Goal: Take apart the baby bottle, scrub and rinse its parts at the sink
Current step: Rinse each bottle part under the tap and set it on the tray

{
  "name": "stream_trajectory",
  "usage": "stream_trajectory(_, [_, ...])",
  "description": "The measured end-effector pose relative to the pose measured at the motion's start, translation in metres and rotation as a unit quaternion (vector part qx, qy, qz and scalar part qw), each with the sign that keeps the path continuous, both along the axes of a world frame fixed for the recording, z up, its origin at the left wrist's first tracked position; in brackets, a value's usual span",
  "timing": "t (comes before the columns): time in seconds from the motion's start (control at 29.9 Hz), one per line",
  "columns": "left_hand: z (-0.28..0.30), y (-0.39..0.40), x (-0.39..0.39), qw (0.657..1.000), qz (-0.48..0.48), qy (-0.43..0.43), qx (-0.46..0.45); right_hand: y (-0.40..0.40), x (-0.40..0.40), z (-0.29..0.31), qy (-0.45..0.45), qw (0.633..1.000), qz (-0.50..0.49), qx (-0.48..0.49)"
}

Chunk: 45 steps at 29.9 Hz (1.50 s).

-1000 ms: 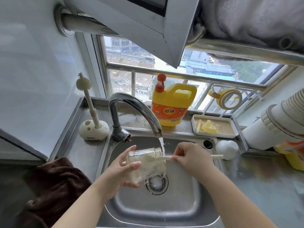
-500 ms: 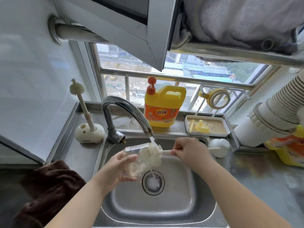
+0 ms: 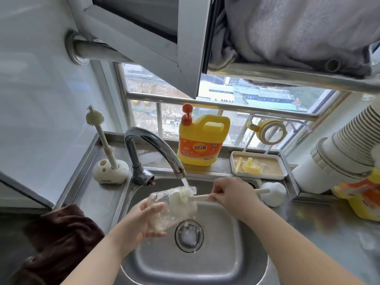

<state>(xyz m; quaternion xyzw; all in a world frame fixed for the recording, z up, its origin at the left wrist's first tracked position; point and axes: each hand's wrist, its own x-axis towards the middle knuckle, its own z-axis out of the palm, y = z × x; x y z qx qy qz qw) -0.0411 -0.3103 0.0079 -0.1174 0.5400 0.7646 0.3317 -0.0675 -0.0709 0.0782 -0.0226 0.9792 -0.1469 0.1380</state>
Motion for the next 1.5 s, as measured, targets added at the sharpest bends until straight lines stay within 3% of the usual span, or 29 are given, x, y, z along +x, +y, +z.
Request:
stream_trajectory(0.13, [0.003,0.008,-0.001,1.000,-0.006,0.009,0.006,-0.009,0.004,-0.005,-0.036,0.998,0.044,0.022])
stream_trajectory(0.37, [-0.001,0.008,0.001,0.999,0.025,0.016,0.010,-0.001,-0.003,-0.001,-0.059,0.997,0.029,0.031])
stream_trajectory(0.53, [-0.002,0.010,0.001,0.997,0.035,0.025,0.063,-0.004,-0.003,-0.001,-0.107,0.982,-0.023,-0.155])
stream_trajectory(0.74, [-0.002,0.010,0.006,0.993,0.012,-0.036,0.113,-0.007,0.001,0.001,-0.131,0.972,-0.006,-0.193])
stream_trajectory(0.9, [0.012,0.012,-0.005,0.979,-0.050,-0.157,0.116,-0.007,0.004,0.003,-0.122,0.977,0.002,-0.174])
stream_trajectory(1.0, [0.011,0.017,-0.011,0.988,0.001,-0.112,0.105,-0.009,0.003,0.007,-0.112,0.982,0.005,-0.150])
stream_trajectory(1.17, [0.009,0.008,-0.012,0.996,0.004,-0.041,0.084,0.011,-0.007,0.032,-0.018,0.999,0.031,0.034])
stream_trajectory(1.3, [0.006,0.017,-0.010,1.000,-0.001,-0.007,0.029,-0.017,0.001,0.018,0.041,0.995,0.080,0.049])
stream_trajectory(1.5, [0.000,0.011,-0.008,0.999,0.019,0.001,0.032,-0.005,0.002,0.013,0.025,0.999,0.031,0.030])
